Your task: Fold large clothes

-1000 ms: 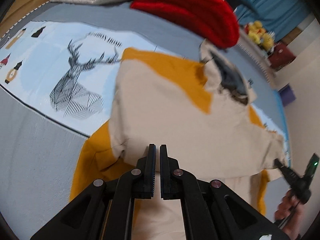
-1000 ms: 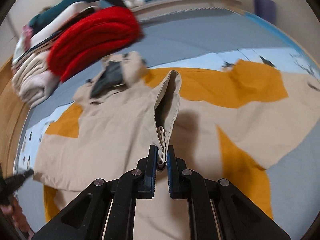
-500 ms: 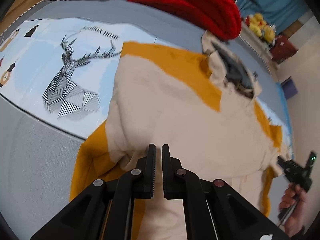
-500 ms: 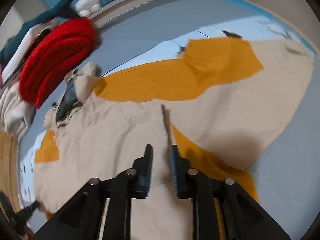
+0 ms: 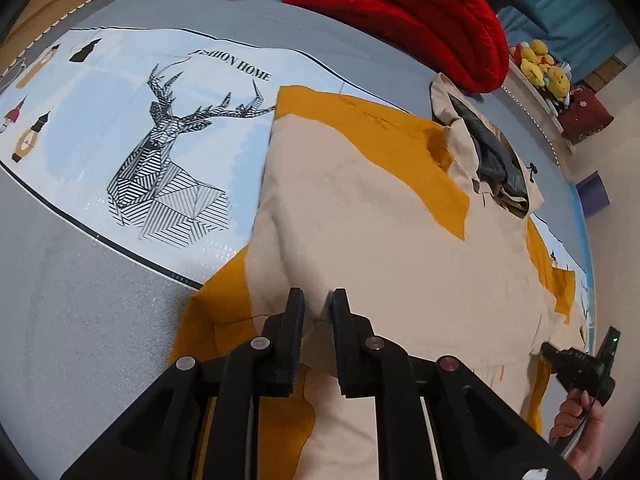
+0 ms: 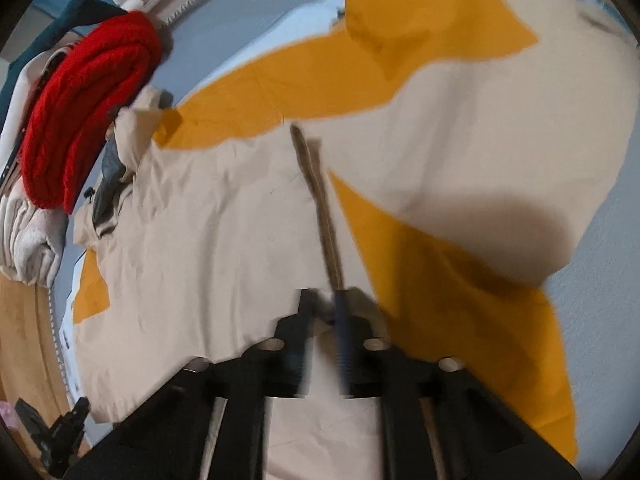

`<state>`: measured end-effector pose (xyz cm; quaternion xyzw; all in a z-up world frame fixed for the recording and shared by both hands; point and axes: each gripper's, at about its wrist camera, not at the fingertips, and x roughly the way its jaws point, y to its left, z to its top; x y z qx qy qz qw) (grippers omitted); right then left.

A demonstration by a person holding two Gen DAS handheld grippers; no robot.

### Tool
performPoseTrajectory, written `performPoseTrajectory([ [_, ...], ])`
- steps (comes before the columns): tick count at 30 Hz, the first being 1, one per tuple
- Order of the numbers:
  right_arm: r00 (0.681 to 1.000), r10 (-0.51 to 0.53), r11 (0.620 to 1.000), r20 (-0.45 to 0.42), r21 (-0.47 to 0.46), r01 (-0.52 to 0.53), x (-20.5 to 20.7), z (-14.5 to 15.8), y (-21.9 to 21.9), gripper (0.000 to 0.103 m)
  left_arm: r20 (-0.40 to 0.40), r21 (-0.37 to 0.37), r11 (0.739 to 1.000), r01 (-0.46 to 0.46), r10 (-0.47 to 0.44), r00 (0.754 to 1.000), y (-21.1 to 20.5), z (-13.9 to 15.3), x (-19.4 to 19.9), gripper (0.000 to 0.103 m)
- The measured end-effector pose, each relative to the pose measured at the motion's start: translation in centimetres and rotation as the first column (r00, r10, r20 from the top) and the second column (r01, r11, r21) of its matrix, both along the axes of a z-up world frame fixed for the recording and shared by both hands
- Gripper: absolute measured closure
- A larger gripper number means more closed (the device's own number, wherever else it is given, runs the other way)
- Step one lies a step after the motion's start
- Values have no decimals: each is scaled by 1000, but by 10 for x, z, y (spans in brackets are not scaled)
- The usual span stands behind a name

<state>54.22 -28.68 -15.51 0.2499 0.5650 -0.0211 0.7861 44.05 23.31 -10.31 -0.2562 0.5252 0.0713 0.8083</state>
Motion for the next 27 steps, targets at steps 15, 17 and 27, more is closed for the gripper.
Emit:
performPoseTrajectory([
  [15,973,-160,971,166,-151,186,-12,46,-33,80,-115,74,992,106,-97,989,-26,-23,4,77],
  [17,977,-97,987,188,-110,119,-7,48,-23,65,-121,74,991,108,-99,988,-26,-25,5,77],
  [27,999,-46,996,-16,-73,45,3,5,-15,61,-122,134,986,96,-80,989,-27,-25,4,77],
])
